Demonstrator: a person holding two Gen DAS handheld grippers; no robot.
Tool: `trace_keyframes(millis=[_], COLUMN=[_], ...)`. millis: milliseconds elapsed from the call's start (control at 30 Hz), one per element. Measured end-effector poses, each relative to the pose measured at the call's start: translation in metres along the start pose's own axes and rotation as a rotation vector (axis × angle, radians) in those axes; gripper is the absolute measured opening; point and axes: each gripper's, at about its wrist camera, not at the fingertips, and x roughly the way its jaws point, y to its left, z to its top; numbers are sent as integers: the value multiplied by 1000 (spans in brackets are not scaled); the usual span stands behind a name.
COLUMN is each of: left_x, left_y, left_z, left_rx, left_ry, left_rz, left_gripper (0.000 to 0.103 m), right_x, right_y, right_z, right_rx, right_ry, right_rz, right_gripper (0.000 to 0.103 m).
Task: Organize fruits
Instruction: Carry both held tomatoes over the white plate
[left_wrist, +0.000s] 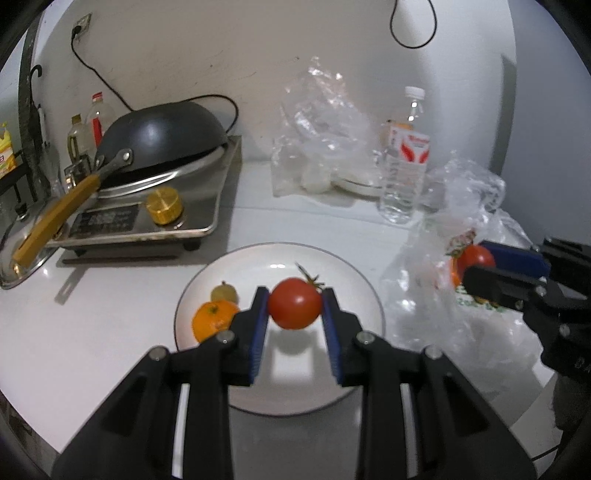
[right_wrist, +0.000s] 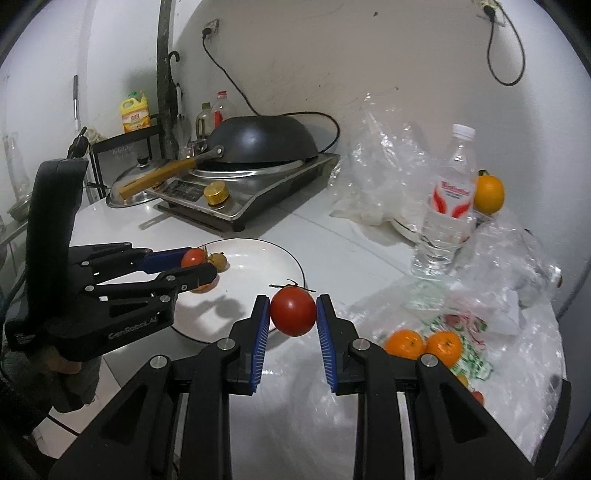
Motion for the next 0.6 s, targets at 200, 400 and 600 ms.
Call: trace_keyframes(millis=[200,400,600], left_x=[19,38,58], left_y=[11,17,22], left_z=[7,15,25], left_rx=[-2,13,15], left_ry=[20,44,70], left_rz=[9,18,27], left_gripper=[29,29,29], right_x=[21,40,54], right_y=[0,-2,-7], right_z=[8,13,18], right_rx=[0,6,9], right_ry=[18,38,55], right_rz=[17,34,49], right_gripper=[28,28,28])
